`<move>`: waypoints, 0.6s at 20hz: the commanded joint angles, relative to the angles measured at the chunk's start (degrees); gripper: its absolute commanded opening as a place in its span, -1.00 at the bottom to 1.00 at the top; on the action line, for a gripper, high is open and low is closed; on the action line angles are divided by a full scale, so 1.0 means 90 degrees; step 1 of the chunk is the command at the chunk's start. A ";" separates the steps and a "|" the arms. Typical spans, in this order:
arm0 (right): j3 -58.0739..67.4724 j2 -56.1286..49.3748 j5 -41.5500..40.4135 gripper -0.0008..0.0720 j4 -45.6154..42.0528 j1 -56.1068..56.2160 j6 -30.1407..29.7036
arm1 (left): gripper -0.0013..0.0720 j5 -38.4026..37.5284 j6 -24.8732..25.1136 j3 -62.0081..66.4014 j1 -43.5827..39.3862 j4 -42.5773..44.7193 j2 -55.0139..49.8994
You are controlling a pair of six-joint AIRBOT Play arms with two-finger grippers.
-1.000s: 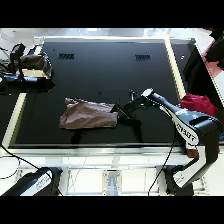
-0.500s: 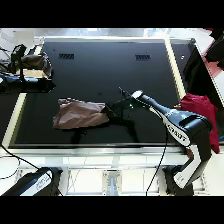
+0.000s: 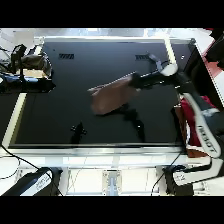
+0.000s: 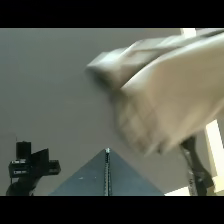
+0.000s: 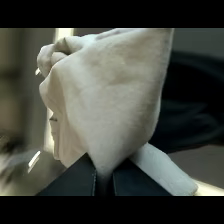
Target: Fold the shirts.
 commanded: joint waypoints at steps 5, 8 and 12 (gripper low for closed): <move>-0.0107 0.1668 0.1168 -0.94 -0.2183 -0.3016 0.0291 | -0.94 0.0002 -0.0002 -0.0002 0.0000 -0.0002 0.0005; -0.0593 0.2259 0.1239 -0.94 -0.2404 -0.4167 0.0070 | -0.94 0.0002 -0.0002 -0.0002 0.0000 -0.0005 0.0005; -0.1727 0.3155 0.1294 -0.94 -0.2346 -0.5615 -0.0323 | -0.94 0.0002 -0.0029 -0.0002 -0.0005 -0.0056 0.0005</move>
